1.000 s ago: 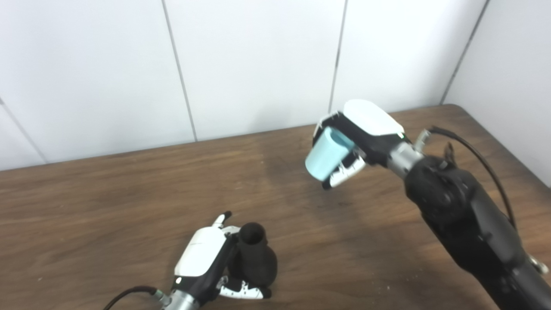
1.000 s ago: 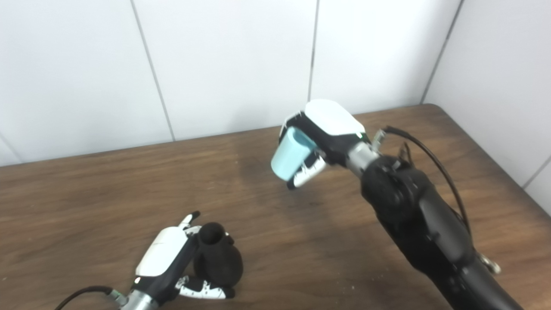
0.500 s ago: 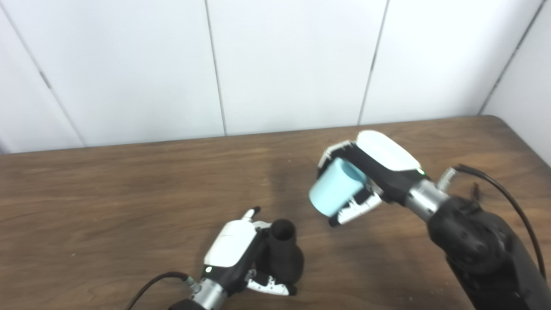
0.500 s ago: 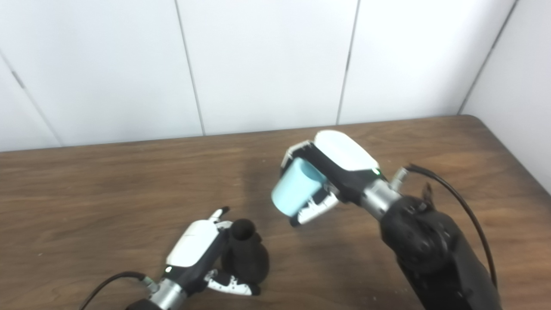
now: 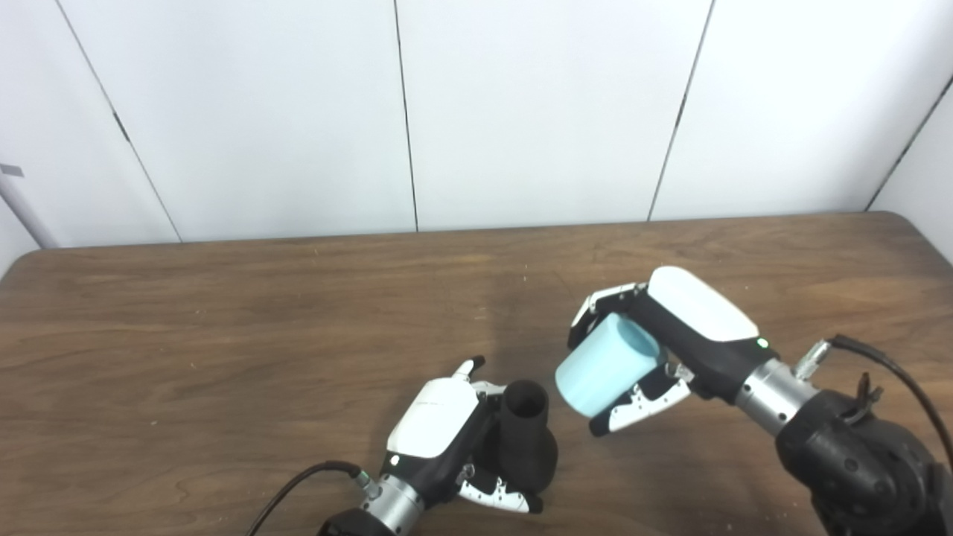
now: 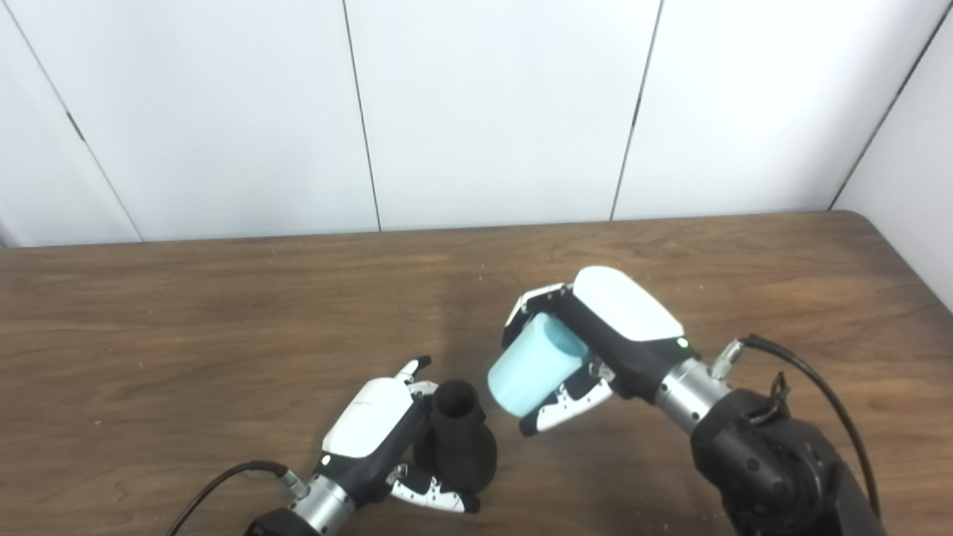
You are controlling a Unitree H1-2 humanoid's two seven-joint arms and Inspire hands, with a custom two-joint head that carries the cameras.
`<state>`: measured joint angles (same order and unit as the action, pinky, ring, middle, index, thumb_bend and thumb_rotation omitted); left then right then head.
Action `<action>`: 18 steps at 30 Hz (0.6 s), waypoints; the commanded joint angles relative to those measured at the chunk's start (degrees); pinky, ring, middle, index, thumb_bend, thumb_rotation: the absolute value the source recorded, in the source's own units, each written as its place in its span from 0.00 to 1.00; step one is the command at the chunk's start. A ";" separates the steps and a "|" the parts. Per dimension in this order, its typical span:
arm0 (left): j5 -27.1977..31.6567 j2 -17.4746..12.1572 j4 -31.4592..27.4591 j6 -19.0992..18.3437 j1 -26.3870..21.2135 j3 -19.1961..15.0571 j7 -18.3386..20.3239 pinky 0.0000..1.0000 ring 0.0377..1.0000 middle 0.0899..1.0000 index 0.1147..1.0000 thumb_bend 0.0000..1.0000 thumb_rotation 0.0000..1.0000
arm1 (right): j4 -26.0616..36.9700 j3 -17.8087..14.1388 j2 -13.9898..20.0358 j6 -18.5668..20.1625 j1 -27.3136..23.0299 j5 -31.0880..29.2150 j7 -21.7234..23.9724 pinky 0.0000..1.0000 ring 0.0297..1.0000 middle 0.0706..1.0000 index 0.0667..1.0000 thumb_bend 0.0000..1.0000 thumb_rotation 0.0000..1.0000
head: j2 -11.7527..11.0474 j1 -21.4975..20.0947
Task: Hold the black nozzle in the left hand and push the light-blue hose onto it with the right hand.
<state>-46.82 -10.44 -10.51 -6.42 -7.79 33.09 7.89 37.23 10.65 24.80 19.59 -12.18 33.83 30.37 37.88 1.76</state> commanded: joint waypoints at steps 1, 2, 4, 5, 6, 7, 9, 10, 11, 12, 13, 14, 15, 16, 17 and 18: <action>-3.03 -0.97 4.07 -2.08 1.89 2.60 5.41 1.00 0.68 0.44 0.43 0.52 0.00 | 2.71 -0.24 -0.26 -1.94 -1.76 0.76 -0.91 0.31 0.42 0.47 0.50 0.50 0.00 | 0.09 0.08; -3.09 -0.90 4.06 -2.12 1.87 2.64 5.42 1.00 0.68 0.44 0.43 0.52 0.00 | 2.86 -0.10 -0.55 -1.91 -1.90 0.84 -0.88 0.31 0.41 0.47 0.50 0.50 0.00 | 0.08 0.17; -3.20 -0.80 3.94 -2.21 1.88 2.74 5.49 1.00 0.68 0.44 0.43 0.52 0.00 | 3.08 -0.04 -1.06 -2.00 -2.14 0.68 -1.02 0.32 0.41 0.47 0.50 0.50 0.00 | 0.16 0.25; -3.21 -0.78 3.89 -2.24 1.89 2.76 5.53 1.00 0.68 0.44 0.43 0.52 0.00 | 3.14 -0.07 -1.23 -2.05 -2.21 0.59 -1.06 0.32 0.41 0.47 0.50 0.50 0.00 | 0.16 0.25; -3.19 -0.71 3.75 -2.32 1.90 2.80 5.67 1.00 0.68 0.44 0.43 0.52 0.00 | 3.25 -0.14 -1.50 -2.10 -2.31 0.40 -1.20 0.32 0.41 0.47 0.50 0.50 0.00 | 0.16 0.33; -3.10 -0.64 3.55 -2.37 1.93 2.81 5.81 1.00 0.68 0.44 0.43 0.52 0.00 | 3.31 -0.24 -1.81 -2.29 -2.31 0.18 -1.46 0.32 0.41 0.47 0.50 0.50 0.00 | 0.19 0.42; -2.97 -0.56 3.28 -2.39 1.98 2.80 5.98 1.00 0.68 0.44 0.43 0.52 0.00 | 3.35 -0.42 -2.32 -2.64 -2.22 -0.07 -1.82 0.32 0.41 0.46 0.50 0.50 0.00 | 0.22 0.50; -2.90 -0.55 3.15 -2.36 1.98 2.78 6.03 1.00 0.68 0.44 0.43 0.52 0.00 | 3.31 -0.59 -2.56 -2.96 -2.04 -0.29 -2.11 0.32 0.41 0.46 0.50 0.50 0.00 | 0.23 0.50; -2.85 -0.57 3.06 -2.35 1.98 2.76 6.07 1.00 0.68 0.44 0.43 0.52 0.00 | 3.28 -0.71 -2.73 -3.16 -1.91 -0.42 -2.26 0.32 0.41 0.46 0.50 0.50 0.00 | 0.28 0.50; -2.75 -0.57 3.06 -2.27 1.98 2.72 6.03 1.00 0.68 0.44 0.43 0.52 0.00 | 3.31 -0.87 -2.87 -3.40 -1.76 -0.57 -2.48 0.32 0.41 0.47 0.50 0.50 0.00 | 0.28 0.50; -2.69 -0.58 3.04 -2.22 1.99 2.68 6.01 1.00 0.68 0.44 0.43 0.52 0.00 | 3.35 -0.96 -2.94 -3.52 -1.67 -0.66 -2.61 0.32 0.41 0.47 0.50 0.50 0.00 | 0.38 0.44; -2.61 -0.59 3.10 -2.13 2.00 2.64 5.93 1.00 0.68 0.44 0.43 0.52 0.00 | 3.46 -1.04 -3.02 -3.65 -1.55 -0.80 -2.81 0.32 0.41 0.47 0.50 0.50 0.00 | 0.38 0.44; -2.56 -0.61 3.13 -2.04 2.01 2.60 5.88 1.00 0.68 0.44 0.43 0.52 0.00 | 3.58 -1.15 -3.15 -3.82 -1.44 -0.91 -2.95 0.32 0.41 0.47 0.50 0.50 0.00 | 0.56 0.63; -2.51 -0.61 3.19 -1.95 2.02 2.59 5.85 1.00 0.68 0.44 0.43 0.52 0.00 | 3.72 -1.30 -3.31 -4.01 -1.33 -1.01 -3.05 0.32 0.41 0.47 0.50 0.50 0.00 | 0.60 0.63; -2.48 -0.62 3.23 -1.89 2.04 2.58 5.83 1.00 0.68 0.44 0.43 0.52 0.00 | 3.81 -1.45 -3.46 -4.17 -1.24 -1.06 -3.07 0.32 0.41 0.47 0.50 0.50 0.00 | 0.65 0.68; -2.48 -0.61 3.31 -1.82 2.06 2.61 5.80 1.00 0.68 0.44 0.43 0.52 0.00 | 3.95 -1.66 -3.59 -4.23 -1.24 -1.15 -3.04 0.32 0.41 0.47 0.50 0.50 0.00 | 0.65 0.68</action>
<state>-47.05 -9.96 -10.52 -6.65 -7.86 33.21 8.41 39.27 10.17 20.73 17.04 -12.22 32.87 29.00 38.50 2.37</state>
